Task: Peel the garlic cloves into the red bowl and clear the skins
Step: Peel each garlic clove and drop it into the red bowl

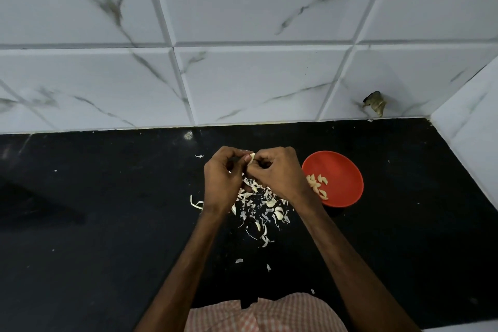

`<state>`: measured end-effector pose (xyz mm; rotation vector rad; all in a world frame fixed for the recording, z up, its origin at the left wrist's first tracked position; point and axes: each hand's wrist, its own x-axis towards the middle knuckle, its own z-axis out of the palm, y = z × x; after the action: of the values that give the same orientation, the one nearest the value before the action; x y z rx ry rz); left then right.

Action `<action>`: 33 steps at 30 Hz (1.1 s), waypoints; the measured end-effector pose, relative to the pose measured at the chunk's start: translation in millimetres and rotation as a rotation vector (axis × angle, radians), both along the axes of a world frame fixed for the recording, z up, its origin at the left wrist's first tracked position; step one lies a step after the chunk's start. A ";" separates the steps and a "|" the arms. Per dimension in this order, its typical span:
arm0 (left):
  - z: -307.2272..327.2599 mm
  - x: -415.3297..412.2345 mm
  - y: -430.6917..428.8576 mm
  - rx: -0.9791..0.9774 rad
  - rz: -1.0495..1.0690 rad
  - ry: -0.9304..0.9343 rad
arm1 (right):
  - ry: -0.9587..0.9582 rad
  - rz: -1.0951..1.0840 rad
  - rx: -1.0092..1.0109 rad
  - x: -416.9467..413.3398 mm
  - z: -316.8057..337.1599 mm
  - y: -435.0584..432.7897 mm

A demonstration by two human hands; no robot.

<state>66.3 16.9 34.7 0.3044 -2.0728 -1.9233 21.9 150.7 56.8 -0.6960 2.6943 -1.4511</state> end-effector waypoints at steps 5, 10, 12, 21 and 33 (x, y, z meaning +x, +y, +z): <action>0.2 1.5 -8.9 0.247 -0.099 -0.027 | -0.099 0.075 -0.066 0.6 3.1 6.4; 6.0 1.4 -8.0 0.493 -0.147 -0.084 | -0.054 0.026 -0.064 -0.9 2.4 6.8; 9.0 0.6 -8.5 0.544 -0.148 -0.129 | -0.048 0.005 -0.092 0.8 1.6 7.8; 15.1 0.4 -8.2 0.549 -0.142 -0.207 | 0.007 -0.008 -0.287 3.4 4.5 14.2; 16.5 4.4 -10.7 0.231 -0.134 -0.055 | -0.048 -0.050 -0.292 3.2 3.5 16.7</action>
<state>70.7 6.2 51.2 0.2777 -1.9499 -2.2642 25.1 167.3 60.3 -0.5959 2.5074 -1.8717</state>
